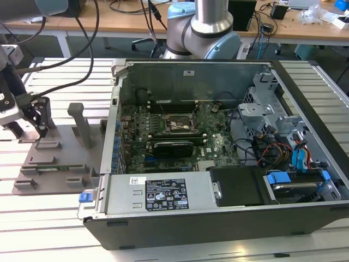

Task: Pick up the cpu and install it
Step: 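Pick up the cpu and move it towards the insertion slot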

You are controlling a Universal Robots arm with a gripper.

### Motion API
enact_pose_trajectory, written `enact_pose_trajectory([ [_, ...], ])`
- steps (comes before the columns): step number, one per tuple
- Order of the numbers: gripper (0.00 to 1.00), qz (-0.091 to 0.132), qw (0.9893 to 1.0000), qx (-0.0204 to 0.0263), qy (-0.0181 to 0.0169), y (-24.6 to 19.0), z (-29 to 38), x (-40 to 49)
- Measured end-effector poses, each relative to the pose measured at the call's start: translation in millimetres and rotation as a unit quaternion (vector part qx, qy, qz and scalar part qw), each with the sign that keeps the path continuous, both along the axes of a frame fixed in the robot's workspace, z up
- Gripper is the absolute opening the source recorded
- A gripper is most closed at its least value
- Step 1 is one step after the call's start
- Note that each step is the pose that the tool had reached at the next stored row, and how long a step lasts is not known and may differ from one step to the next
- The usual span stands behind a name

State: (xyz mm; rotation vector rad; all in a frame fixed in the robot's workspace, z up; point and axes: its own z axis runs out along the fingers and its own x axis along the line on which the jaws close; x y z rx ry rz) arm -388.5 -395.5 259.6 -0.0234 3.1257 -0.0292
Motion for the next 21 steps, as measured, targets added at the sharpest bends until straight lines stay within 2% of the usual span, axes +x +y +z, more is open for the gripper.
enact_pose_trajectory([
  [1,0.55,0.000,1.0000,0.0001,-0.0001,0.0,4.0,0.0],
  [7,0.55,0.000,1.0000,0.0000,-0.0001,0.1,17.1,0.0],
  [10,0.55,0.000,1.0000,0.0000,0.0000,0.2,29.3,0.0],
  [16,0.55,0.000,1.0000,0.0000,0.0000,0.2,48.5,0.0],
  [20,0.55,0.000,1.0000,-0.0001,0.0000,0.2,64.3,0.0],
  [21,0.55,0.000,1.0000,-0.0001,0.0000,0.2,70.4,0.0],
])
